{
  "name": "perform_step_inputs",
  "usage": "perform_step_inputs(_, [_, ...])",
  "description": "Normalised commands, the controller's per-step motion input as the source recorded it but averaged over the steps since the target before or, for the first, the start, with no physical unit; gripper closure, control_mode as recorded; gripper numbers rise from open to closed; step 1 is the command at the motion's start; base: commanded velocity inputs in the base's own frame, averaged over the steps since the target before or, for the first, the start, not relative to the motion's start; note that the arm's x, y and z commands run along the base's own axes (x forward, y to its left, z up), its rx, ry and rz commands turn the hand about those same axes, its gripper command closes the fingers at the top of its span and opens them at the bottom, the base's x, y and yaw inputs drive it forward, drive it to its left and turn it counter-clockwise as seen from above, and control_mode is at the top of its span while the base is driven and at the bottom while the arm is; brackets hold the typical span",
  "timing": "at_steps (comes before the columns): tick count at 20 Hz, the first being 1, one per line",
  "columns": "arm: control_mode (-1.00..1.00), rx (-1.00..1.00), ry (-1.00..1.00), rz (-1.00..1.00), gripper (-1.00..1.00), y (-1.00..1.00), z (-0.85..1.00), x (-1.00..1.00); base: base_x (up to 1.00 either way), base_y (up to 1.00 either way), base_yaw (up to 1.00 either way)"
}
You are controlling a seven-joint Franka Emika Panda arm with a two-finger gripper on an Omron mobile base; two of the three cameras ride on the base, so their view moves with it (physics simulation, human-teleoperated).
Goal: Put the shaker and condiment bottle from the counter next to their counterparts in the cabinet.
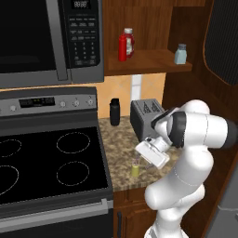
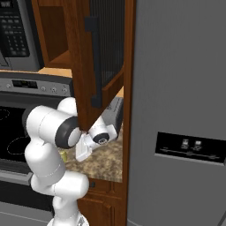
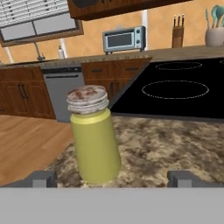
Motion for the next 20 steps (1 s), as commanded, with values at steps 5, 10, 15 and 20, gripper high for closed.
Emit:
perform_step_inputs(5, [-1.0, 0.05, 0.02, 0.05, -1.0, 0.11, -0.02, -0.06, 0.0, 0.0, 0.0])
perform_step_inputs(10, [-1.0, 0.1, 0.14, 0.05, -1.0, 0.06, 0.0, 0.0, 0.0, 0.0, 0.0])
perform_step_inputs(15, [-1.0, 0.08, 0.16, 0.06, -1.0, 0.14, 0.0, 0.0, 0.0, 0.0, 0.0])
perform_step_inputs(20, [-1.0, 0.06, 0.15, 0.05, -1.0, 0.18, 0.0, 0.0, 0.0, 0.0, 0.0])
